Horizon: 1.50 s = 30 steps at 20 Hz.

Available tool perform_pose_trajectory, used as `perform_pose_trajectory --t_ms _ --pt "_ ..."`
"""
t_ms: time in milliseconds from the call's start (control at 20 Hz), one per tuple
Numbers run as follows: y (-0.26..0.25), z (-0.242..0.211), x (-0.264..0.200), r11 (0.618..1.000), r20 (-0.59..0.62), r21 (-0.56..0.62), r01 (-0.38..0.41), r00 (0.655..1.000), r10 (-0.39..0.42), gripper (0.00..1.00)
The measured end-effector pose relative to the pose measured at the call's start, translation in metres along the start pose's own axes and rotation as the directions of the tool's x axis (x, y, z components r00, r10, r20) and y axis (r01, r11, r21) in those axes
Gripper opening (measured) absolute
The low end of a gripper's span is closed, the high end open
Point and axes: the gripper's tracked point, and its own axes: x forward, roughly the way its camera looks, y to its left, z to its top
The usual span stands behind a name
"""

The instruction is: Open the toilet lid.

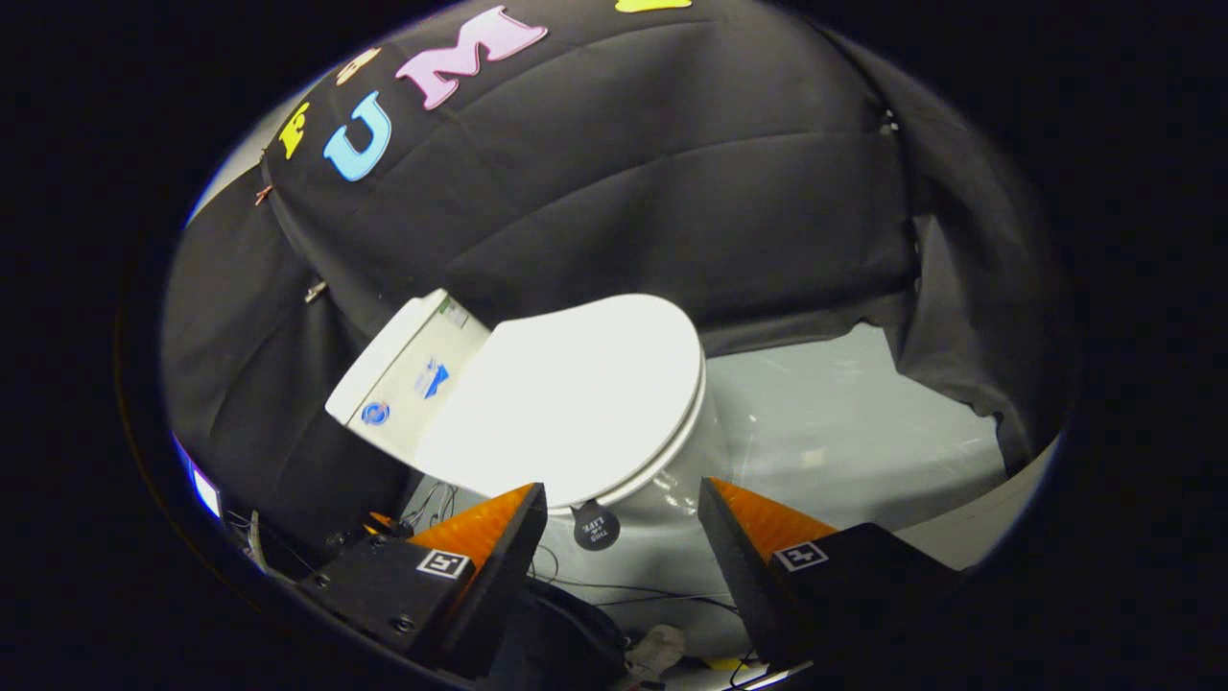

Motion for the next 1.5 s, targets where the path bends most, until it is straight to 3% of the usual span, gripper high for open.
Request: perform_pose_trajectory --t_ms 200,550,650,750,900,1000,1500 --pt "0.017 -0.029 0.035 0.991 -0.076 0.114 -0.070 0.994 0.079 0.99" --pt "0.015 -0.072 0.070 0.942 -0.159 0.325 -0.080 0.978 0.137 0.99" --pt "0.025 -0.069 0.077 0.932 -0.126 0.340 -0.124 0.976 0.176 0.88" --pt "0.017 -0.080 0.084 0.949 -0.145 0.297 -0.105 0.978 0.153 0.73" --pt "0.003 -0.077 0.084 0.936 -0.143 0.342 -0.088 0.979 0.144 0.32" --pt "0.009 -0.076 0.082 0.913 -0.136 0.389 -0.124 0.972 0.190 0.21" --pt "0.001 -0.077 0.087 0.898 -0.180 0.417 -0.140 0.956 0.233 0.20"
